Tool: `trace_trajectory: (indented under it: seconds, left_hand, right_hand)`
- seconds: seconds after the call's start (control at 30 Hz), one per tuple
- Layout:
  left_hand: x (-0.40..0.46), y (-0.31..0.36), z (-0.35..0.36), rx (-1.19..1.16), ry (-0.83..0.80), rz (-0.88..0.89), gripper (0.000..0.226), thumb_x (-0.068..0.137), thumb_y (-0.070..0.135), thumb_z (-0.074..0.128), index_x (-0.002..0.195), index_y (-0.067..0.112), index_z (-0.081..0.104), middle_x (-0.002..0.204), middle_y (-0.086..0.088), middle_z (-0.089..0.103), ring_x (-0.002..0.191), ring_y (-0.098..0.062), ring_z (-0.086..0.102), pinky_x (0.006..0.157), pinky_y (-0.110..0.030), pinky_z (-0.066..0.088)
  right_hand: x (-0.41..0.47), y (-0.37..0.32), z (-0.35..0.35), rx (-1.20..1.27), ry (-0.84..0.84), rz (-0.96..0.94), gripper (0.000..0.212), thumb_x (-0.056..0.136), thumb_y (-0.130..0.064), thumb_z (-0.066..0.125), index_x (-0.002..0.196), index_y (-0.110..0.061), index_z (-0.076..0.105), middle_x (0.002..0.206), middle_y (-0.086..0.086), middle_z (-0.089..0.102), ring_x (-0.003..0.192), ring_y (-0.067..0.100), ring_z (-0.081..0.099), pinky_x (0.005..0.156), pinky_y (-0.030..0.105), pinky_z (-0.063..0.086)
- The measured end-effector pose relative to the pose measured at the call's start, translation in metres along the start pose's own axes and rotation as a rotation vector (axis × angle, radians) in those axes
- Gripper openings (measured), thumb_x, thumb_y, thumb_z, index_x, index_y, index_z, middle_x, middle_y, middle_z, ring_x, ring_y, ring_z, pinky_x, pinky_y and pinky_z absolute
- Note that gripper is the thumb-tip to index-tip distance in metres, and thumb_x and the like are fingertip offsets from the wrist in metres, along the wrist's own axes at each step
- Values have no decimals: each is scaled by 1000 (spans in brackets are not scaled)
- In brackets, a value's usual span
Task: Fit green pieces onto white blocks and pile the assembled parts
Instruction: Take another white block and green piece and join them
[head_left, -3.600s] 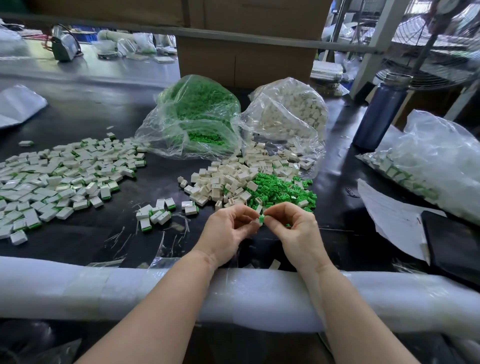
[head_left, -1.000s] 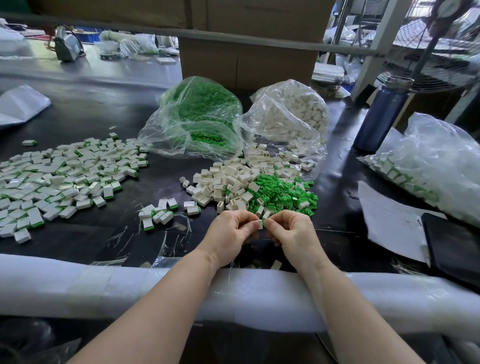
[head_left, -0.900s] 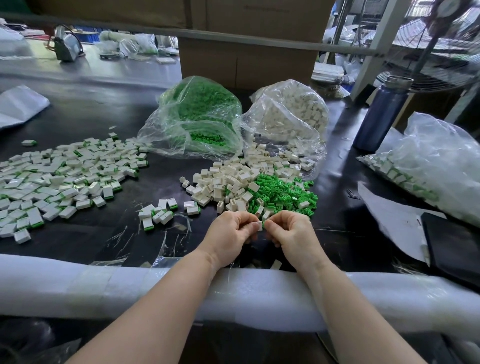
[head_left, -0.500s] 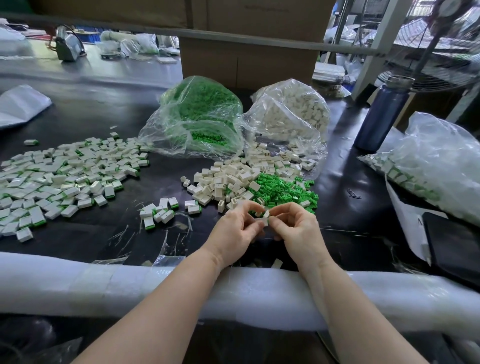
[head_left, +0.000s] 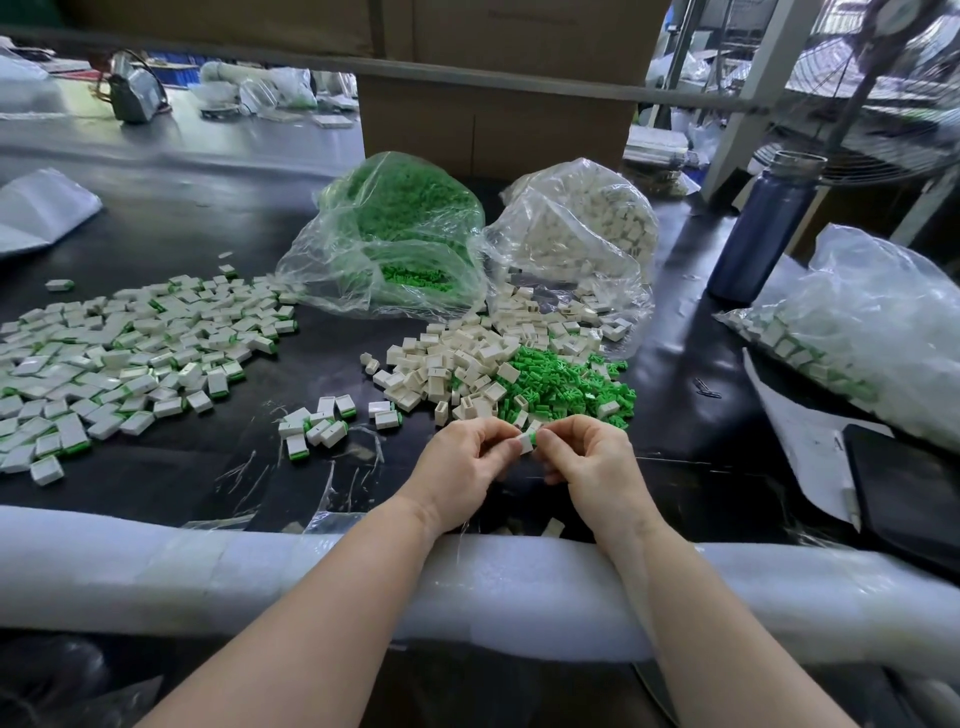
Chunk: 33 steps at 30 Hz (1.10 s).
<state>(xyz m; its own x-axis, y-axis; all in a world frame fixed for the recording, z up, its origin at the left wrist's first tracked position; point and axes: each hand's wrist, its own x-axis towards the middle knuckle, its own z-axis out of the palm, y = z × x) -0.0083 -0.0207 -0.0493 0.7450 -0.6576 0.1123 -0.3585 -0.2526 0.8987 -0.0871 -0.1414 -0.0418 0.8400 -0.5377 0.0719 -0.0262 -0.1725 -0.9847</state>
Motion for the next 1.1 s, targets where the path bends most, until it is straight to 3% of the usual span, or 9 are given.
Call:
trace_trajectory:
  seconds: [0.13, 0.33, 0.43, 0.8, 1.03, 1.1]
  left_hand:
    - [0, 0, 0, 49, -3, -23, 14, 90, 21, 60, 96, 14, 70, 77, 4, 66, 70, -7, 56, 78, -27, 49]
    - [0, -1, 0, 93, -20, -5, 14, 90, 21, 61, 96, 14, 71, 68, 14, 58, 61, 1, 51, 66, -15, 41]
    - [0, 0, 0, 101, -18, 5, 12, 90, 20, 60, 93, 15, 71, 65, 15, 56, 60, 1, 50, 65, -16, 40]
    - [-3, 4, 0, 114, -23, 18, 13, 90, 20, 60, 92, 13, 71, 82, -2, 63, 76, -11, 56, 77, -27, 47]
    - [0, 2, 0, -15, -26, -32, 12, 90, 16, 59, 94, 14, 70, 81, 0, 67, 76, -11, 59, 80, -31, 51]
    - [0, 3, 1, -46, -18, -3, 9, 90, 16, 60, 94, 19, 68, 78, 2, 65, 71, -8, 58, 75, -24, 51]
  right_hand:
    - [1, 1, 1, -89, -30, 9, 19, 88, -2, 59, 71, -11, 60, 61, 1, 58, 47, -3, 52, 48, 13, 46]
    - [0, 2, 0, -111, -54, 12, 19, 88, -3, 59, 70, -11, 61, 57, -3, 57, 47, -2, 50, 48, 14, 45]
    - [0, 2, -1, -109, -49, 12, 19, 87, -2, 60, 70, -10, 62, 55, -4, 57, 46, -2, 50, 48, 15, 45]
    - [0, 2, -1, -110, -41, 10, 21, 86, -1, 61, 67, -11, 62, 54, -4, 58, 46, -1, 52, 46, 15, 45]
    - [0, 2, 0, -95, -35, -10, 16, 86, -6, 62, 71, -11, 61, 59, -1, 59, 52, 4, 53, 51, 18, 46]
    - [0, 1, 0, -96, -6, -38, 13, 86, -5, 62, 74, -11, 61, 64, 0, 60, 56, 6, 54, 54, 18, 47]
